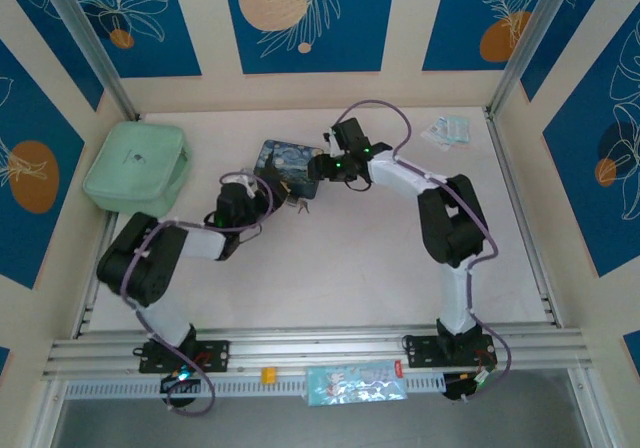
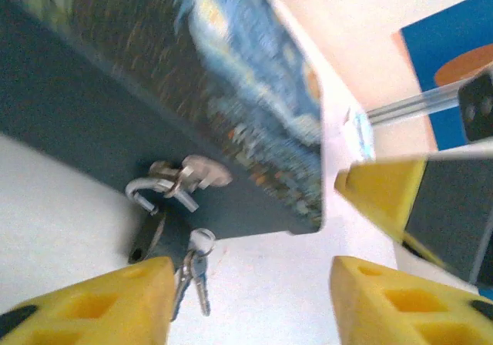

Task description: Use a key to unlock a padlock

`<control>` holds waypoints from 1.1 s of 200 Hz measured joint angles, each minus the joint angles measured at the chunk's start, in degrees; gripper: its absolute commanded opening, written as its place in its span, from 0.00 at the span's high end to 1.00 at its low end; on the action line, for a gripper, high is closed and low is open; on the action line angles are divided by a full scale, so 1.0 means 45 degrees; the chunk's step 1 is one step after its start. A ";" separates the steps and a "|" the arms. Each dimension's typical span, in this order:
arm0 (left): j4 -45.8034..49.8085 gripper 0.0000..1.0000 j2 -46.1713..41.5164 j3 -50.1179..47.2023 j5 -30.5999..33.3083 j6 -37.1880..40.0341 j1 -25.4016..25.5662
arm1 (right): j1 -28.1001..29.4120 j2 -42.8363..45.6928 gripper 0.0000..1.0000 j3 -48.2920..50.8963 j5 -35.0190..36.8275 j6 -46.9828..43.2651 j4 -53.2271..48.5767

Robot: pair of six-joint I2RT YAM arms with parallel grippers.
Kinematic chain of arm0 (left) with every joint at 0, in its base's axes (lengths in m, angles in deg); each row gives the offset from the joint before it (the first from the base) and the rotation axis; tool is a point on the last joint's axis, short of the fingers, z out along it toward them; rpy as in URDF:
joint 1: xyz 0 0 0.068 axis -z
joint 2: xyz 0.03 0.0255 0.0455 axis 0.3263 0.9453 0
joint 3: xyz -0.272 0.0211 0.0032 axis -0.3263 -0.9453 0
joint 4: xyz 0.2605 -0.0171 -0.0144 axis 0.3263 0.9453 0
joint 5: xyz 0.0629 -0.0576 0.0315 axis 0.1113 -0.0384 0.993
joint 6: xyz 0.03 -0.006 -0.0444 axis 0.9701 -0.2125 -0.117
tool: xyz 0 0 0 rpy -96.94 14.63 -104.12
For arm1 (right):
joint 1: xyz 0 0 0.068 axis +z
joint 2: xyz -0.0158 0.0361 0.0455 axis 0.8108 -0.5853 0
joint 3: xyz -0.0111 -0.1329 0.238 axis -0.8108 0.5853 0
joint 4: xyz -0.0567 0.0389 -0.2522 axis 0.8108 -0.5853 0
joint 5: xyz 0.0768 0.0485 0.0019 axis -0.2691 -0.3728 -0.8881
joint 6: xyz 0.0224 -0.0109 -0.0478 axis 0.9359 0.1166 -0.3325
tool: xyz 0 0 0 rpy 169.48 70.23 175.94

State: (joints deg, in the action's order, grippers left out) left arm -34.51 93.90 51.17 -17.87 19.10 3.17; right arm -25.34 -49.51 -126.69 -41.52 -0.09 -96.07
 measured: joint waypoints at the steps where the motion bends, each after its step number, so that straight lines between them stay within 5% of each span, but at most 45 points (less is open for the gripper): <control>1: 0.0053 0.39 -0.0053 0.0005 -0.0005 0.0015 -0.0019 | 0.0005 0.0044 0.36 0.0039 0.0000 -0.0024 0.0000; 46: 0.2113 0.35 -0.1049 0.1073 -0.0277 0.0952 -0.1598 | 0.1248 0.1394 0.36 0.0933 -0.0010 -0.1486 -0.0311; 96: 0.2827 0.35 0.1020 0.3075 -0.1379 0.1443 -0.3109 | 0.2934 -0.0049 0.34 -0.0340 -0.0350 -0.3337 -0.1132; 220: 0.2827 0.35 0.2157 0.3871 -0.2351 0.1428 -0.3376 | 0.2623 -0.2875 0.32 -0.3045 0.1054 -0.8126 -0.2210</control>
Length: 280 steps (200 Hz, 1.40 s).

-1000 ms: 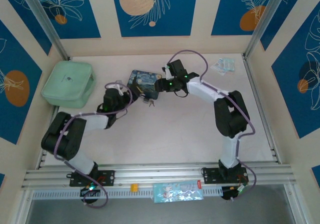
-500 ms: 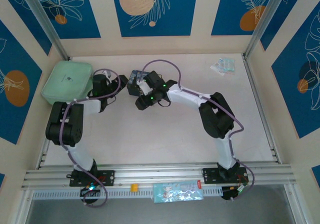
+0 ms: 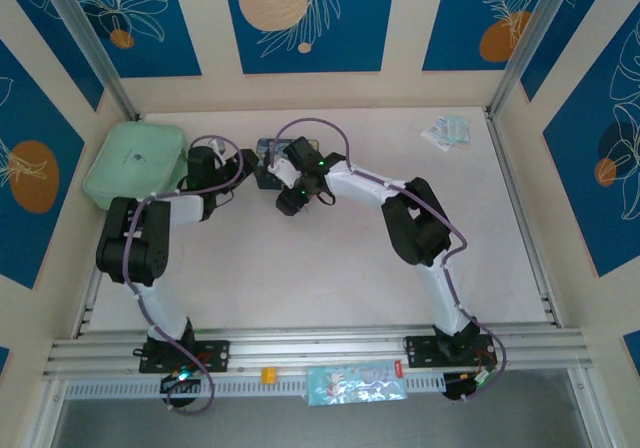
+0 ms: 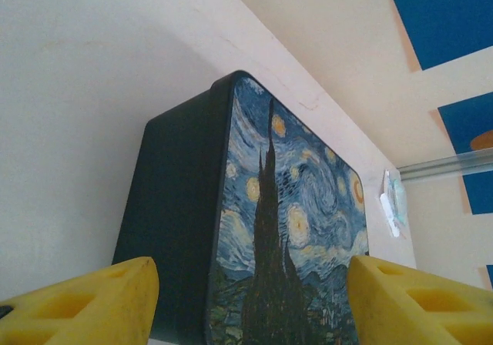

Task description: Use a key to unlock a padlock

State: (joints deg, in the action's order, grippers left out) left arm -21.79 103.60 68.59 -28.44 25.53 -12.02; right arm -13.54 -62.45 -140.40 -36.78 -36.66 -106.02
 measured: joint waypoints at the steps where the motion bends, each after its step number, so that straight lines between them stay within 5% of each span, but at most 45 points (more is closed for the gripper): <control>1: 0.0000 0.35 0.0010 0.0000 -0.0005 0.0000 0.0000 | 0.0000 -0.0015 0.32 0.0000 0.0010 -0.0019 0.0010; 110: -0.0146 0.35 0.0107 0.0000 -0.0219 -0.0238 -0.0015 | 0.0155 -0.0855 0.33 -0.0058 0.1817 -0.0923 0.1001; 206: -0.0593 0.35 0.0107 -0.0005 -0.0500 -0.0476 -0.0015 | -0.0544 -0.1617 0.75 -0.1234 0.0287 -0.0515 -0.0204; 234: -0.0593 0.35 0.0102 -0.0005 -0.0559 -0.0471 -0.0015 | -0.0578 -0.1613 0.94 -0.1161 0.0228 -0.0937 0.0087; 280: -0.0704 0.35 0.0102 -0.0015 -0.0738 -0.0481 -0.0015 | -0.0588 -0.1409 1.00 -0.0636 0.0359 -0.2205 0.0884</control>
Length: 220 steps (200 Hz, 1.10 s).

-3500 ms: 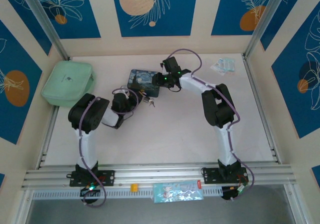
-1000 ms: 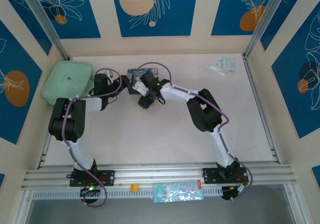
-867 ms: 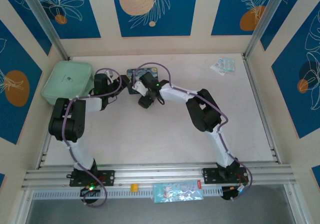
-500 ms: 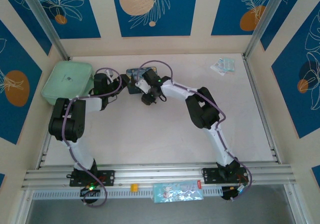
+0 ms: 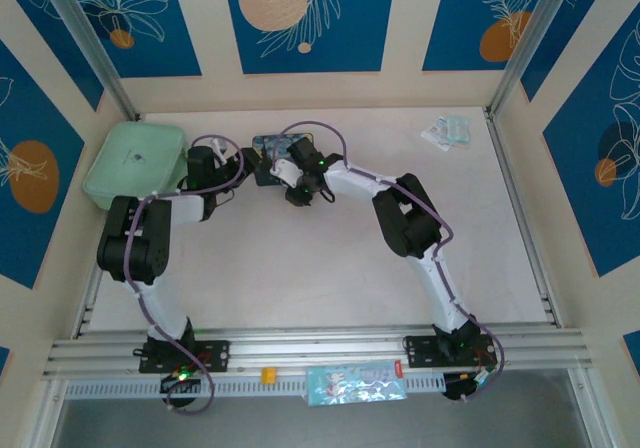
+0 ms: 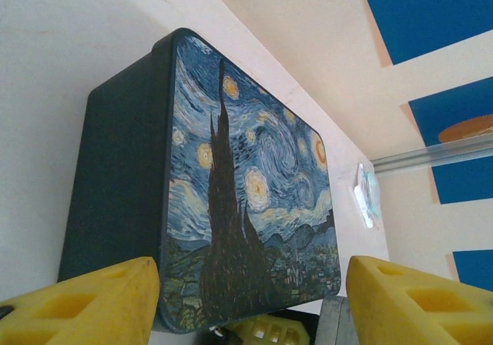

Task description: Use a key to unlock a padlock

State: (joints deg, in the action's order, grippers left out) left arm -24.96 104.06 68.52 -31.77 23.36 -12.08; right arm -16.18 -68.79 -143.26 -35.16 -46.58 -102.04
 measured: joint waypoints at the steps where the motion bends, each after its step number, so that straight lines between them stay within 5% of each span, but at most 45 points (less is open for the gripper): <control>1: -0.0005 0.35 0.0000 -0.0005 0.0000 0.0000 0.0000 | 0.0000 0.0005 1.00 0.0010 0.0000 -0.0015 0.0010; 97: -0.0087 0.36 0.0000 -0.0112 -0.0097 -0.0189 0.0000 | -0.0282 0.0418 1.00 0.0986 -0.0641 -0.1010 0.1651; 220: -0.0097 0.36 -0.0034 -0.0189 -0.0325 -0.0325 0.0000 | -0.0194 0.0005 1.00 0.1005 -0.0617 -0.5649 0.4609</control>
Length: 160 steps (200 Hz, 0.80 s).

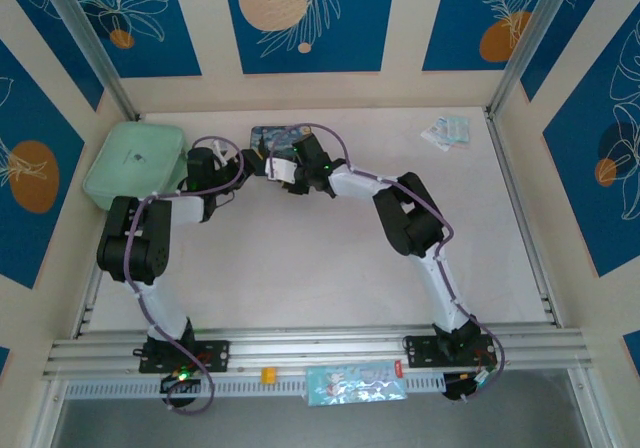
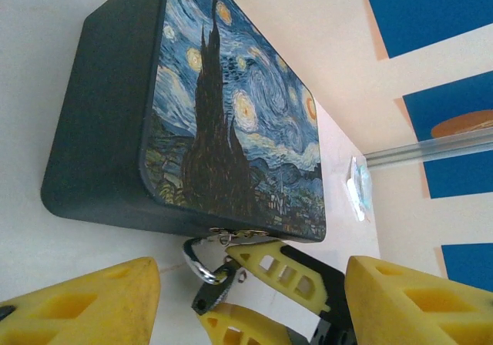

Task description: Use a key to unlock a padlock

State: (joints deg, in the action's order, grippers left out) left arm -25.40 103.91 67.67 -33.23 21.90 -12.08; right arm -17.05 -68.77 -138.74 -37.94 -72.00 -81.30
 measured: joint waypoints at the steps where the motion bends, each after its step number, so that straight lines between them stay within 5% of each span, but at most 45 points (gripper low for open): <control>1: 0.0000 0.36 -0.0005 -0.0010 0.0000 0.0000 0.0000 | 0.0005 -0.0034 1.00 -0.0010 0.0000 -0.0015 0.0005; 68: -0.0083 0.36 -0.0549 -0.0495 0.0005 -0.0165 -0.0039 | 0.0345 -0.0330 1.00 -0.0058 -0.0243 0.0034 0.0165; 100: -0.0078 0.36 -0.1088 -0.0967 0.0010 -0.0238 -0.0267 | 0.0685 0.0918 1.00 0.1637 -0.0282 0.0821 0.0175; 160: 0.0748 0.35 -0.3332 -0.2098 0.0593 0.0272 -0.0461 | 0.1219 0.4881 1.00 0.4041 0.1069 0.5639 -0.2079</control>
State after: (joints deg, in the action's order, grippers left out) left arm -22.03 88.92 58.23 -30.57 23.12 -14.16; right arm -11.57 -46.80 -120.55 -33.13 -46.63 -90.65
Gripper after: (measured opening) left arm 0.646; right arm 0.265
